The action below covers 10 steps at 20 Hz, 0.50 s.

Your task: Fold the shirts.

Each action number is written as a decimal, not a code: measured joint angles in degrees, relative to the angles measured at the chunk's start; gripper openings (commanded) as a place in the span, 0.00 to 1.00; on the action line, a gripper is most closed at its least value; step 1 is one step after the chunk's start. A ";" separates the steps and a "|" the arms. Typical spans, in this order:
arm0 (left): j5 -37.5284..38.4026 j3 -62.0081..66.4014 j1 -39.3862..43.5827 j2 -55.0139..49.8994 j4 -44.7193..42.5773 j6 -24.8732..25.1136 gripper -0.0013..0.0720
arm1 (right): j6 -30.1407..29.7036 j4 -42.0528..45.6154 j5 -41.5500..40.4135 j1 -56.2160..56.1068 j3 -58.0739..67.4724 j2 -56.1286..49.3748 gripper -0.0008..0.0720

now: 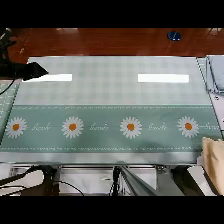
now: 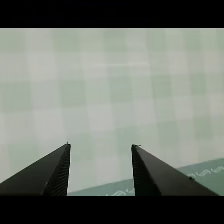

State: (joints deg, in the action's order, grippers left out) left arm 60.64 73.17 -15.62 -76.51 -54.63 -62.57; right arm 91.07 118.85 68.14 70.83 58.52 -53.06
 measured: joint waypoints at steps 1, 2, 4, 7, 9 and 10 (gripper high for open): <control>-1.40 0.07 0.17 -0.02 0.00 0.59 0.66 | 0.00 -9.44 -5.01 -3.10 6.58 -2.60 0.48; -2.97 0.20 0.46 -0.02 -0.07 1.18 0.64 | -1.11 -19.43 -9.35 -7.04 13.44 -6.03 0.48; -4.52 0.37 2.05 -0.02 -1.81 1.42 0.64 | -5.38 -38.71 -11.56 -19.76 28.35 -15.82 0.46; -1.73 0.48 6.58 -0.39 -12.26 -4.31 0.56 | -10.88 -41.83 3.78 -42.34 41.48 -29.16 0.41; 3.08 0.50 10.10 -0.85 -20.15 -9.05 0.57 | -12.17 -35.10 12.39 -55.19 43.71 -34.40 0.41; 5.22 0.50 11.80 -1.09 -23.50 -10.97 0.59 | -12.26 -31.91 14.73 -60.00 43.65 -36.00 0.41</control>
State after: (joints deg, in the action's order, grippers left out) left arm 65.87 73.67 -3.81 -77.60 -78.13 -73.54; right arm 78.81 86.94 82.87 10.83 102.17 -89.06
